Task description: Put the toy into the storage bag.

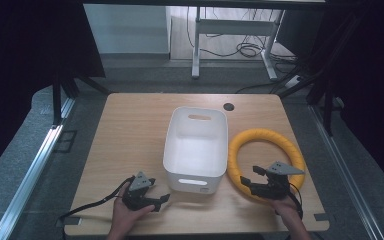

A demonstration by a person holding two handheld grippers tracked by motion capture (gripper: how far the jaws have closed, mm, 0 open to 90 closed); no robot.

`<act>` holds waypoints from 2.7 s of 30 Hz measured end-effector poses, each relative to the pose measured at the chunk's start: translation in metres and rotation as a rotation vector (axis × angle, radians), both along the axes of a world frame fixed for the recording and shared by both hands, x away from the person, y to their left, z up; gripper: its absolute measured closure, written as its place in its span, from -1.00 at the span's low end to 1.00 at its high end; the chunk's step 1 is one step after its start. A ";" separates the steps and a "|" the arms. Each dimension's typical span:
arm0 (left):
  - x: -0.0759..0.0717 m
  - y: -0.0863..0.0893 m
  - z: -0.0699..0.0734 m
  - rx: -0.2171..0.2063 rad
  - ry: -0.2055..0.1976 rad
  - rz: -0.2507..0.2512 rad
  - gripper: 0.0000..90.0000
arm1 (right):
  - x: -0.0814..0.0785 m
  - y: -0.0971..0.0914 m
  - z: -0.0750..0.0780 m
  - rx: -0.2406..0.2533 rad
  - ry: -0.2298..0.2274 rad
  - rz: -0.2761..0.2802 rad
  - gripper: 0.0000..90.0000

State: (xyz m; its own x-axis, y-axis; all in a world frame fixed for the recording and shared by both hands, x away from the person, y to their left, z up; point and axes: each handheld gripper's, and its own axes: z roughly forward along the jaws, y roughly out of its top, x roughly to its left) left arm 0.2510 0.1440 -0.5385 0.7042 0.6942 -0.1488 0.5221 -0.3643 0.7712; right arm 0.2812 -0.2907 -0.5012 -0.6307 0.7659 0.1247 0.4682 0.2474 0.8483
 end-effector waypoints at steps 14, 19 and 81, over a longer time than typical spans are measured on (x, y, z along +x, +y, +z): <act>-0.003 -0.001 0.000 -0.006 -0.001 0.005 -0.57 | 0.000 -0.014 0.006 0.002 -0.002 -0.024 -0.28; -0.006 0.000 0.003 -0.014 -0.010 0.014 -0.57 | 0.005 -0.014 0.014 0.008 0.046 -0.015 -0.22; -0.004 -0.002 -0.001 0.015 0.005 0.008 -0.57 | 0.044 0.047 0.002 -0.711 0.515 0.355 0.13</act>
